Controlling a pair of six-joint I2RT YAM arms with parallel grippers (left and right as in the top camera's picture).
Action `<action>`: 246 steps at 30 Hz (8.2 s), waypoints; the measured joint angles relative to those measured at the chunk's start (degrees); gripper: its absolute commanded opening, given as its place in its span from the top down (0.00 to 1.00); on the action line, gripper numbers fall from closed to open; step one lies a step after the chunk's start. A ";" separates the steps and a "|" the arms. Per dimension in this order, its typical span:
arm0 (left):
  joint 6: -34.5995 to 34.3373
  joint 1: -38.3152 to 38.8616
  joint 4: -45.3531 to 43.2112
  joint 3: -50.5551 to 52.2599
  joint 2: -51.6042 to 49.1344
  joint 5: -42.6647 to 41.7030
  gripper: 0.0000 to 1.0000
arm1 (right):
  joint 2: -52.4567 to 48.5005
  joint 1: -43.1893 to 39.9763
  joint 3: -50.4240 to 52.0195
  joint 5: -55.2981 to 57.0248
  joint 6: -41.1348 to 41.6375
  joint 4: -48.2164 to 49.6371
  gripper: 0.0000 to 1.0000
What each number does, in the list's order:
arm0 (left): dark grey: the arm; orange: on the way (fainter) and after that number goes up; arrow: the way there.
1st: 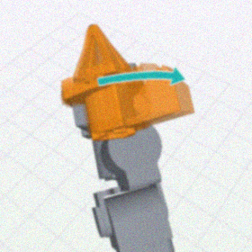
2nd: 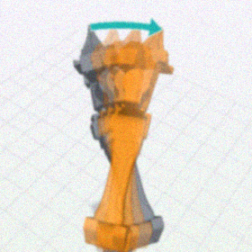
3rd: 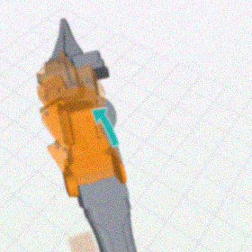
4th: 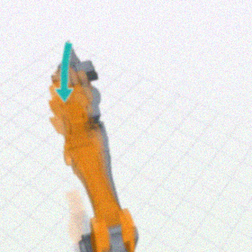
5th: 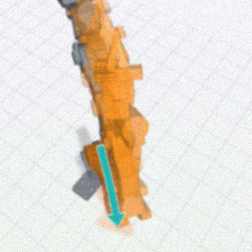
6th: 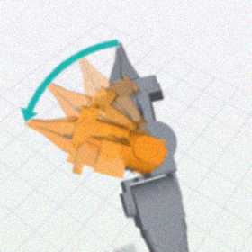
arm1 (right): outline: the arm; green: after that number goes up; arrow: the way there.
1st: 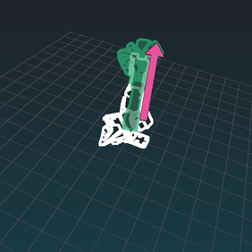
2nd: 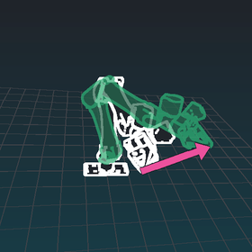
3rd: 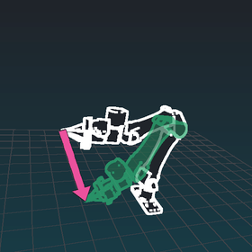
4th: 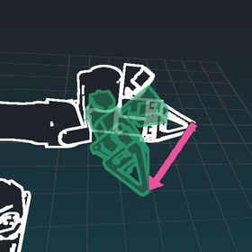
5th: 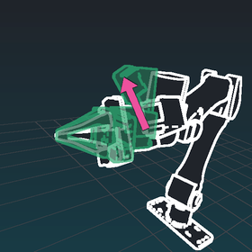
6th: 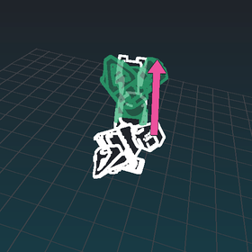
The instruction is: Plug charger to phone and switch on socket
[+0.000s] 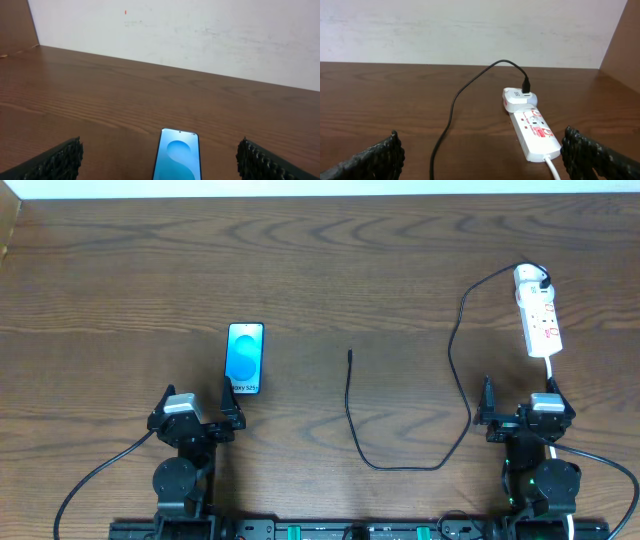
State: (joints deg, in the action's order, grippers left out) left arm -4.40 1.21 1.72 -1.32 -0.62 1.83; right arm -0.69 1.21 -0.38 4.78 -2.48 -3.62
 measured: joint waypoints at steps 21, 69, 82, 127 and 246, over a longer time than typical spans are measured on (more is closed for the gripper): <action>0.00 0.00 0.00 0.00 0.00 0.00 0.02 | 0.00 0.00 0.00 0.00 -0.02 0.00 0.01; -0.26 0.00 1.95 -0.87 0.00 -2.40 0.02 | 0.00 0.00 0.00 0.00 -0.02 0.00 0.01; 1.53 0.00 15.08 -13.94 -8.57 -2.82 0.02 | 0.00 0.00 0.00 0.13 -0.02 0.04 0.01; 1.44 0.00 63.84 -88.76 -90.27 -2.99 0.72 | 0.00 0.00 0.00 0.22 0.35 0.02 0.01; 3.17 3.13 44.50 -75.14 -114.60 -6.43 0.02 | 0.02 0.00 0.00 0.20 0.35 0.02 0.01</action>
State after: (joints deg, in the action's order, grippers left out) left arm -1.23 4.34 46.22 -76.47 -115.22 -4.60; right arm -0.67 1.21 -0.38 4.97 -2.13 -3.60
